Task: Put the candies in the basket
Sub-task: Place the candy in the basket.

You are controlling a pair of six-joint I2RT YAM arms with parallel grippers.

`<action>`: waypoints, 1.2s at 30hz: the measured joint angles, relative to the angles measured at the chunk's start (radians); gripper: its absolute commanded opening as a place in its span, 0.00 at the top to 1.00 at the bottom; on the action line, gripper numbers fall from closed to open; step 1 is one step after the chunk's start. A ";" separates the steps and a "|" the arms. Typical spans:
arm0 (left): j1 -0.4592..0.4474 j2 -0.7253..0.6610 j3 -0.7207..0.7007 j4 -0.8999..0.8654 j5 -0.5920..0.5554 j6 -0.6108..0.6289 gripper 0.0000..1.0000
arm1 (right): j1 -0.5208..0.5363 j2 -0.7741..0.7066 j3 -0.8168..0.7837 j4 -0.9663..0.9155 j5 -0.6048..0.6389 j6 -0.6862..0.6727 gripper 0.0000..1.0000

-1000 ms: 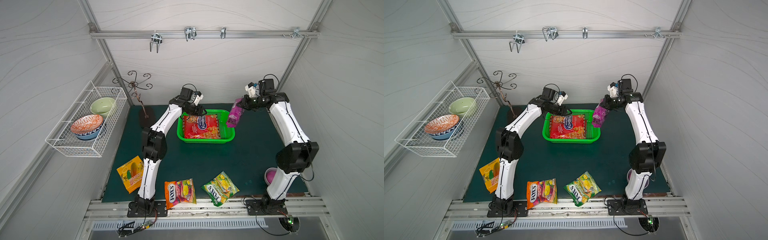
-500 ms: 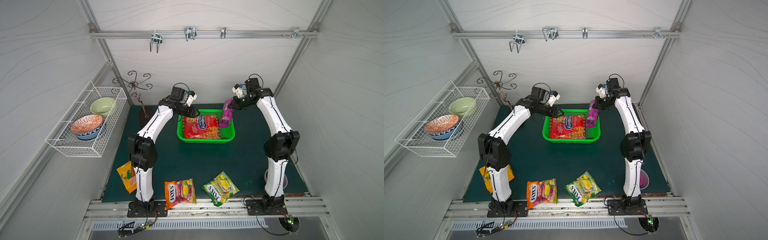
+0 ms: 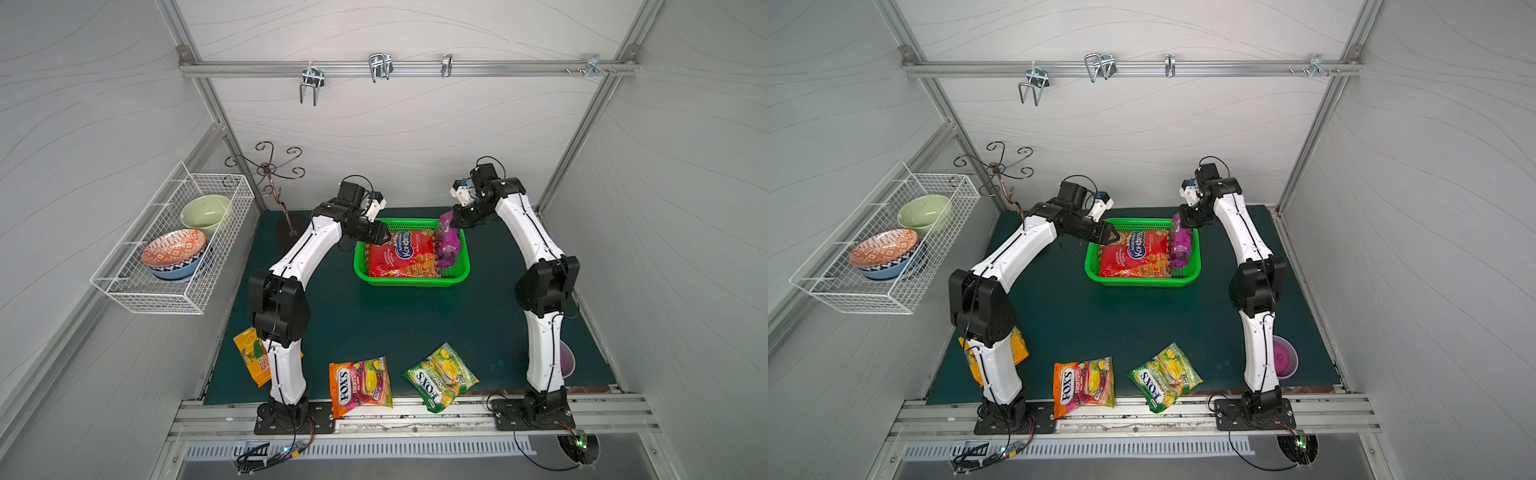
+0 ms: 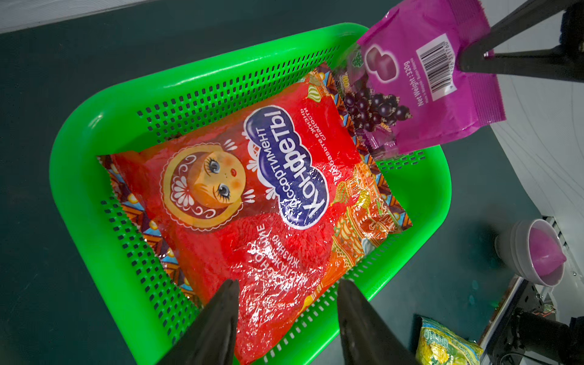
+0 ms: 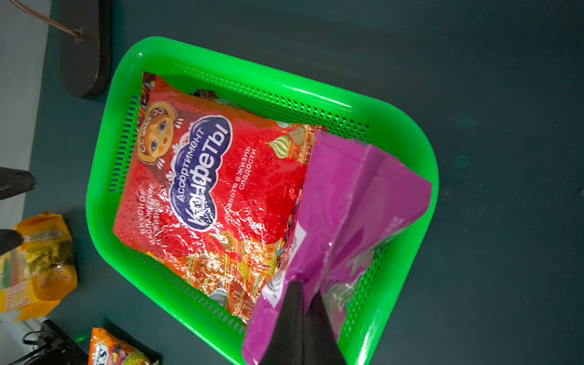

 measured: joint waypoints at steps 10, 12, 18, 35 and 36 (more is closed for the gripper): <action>0.004 -0.028 -0.041 0.000 -0.008 0.003 0.47 | -0.015 0.101 0.060 -0.008 0.068 0.045 1.00; 0.007 -0.035 -0.047 -0.001 -0.010 0.004 0.47 | -0.016 0.101 0.062 -0.010 0.077 0.048 1.00; 0.018 -0.060 -0.066 -0.003 -0.019 0.011 0.47 | -0.023 0.115 0.067 -0.009 0.055 0.060 0.97; 0.027 -0.139 -0.095 -0.109 -0.003 0.094 0.45 | -0.087 -0.212 -0.140 0.087 -0.121 0.143 0.56; 0.028 -0.148 -0.095 -0.127 0.011 0.111 0.44 | -0.081 -0.306 -0.253 0.134 -0.109 0.141 0.54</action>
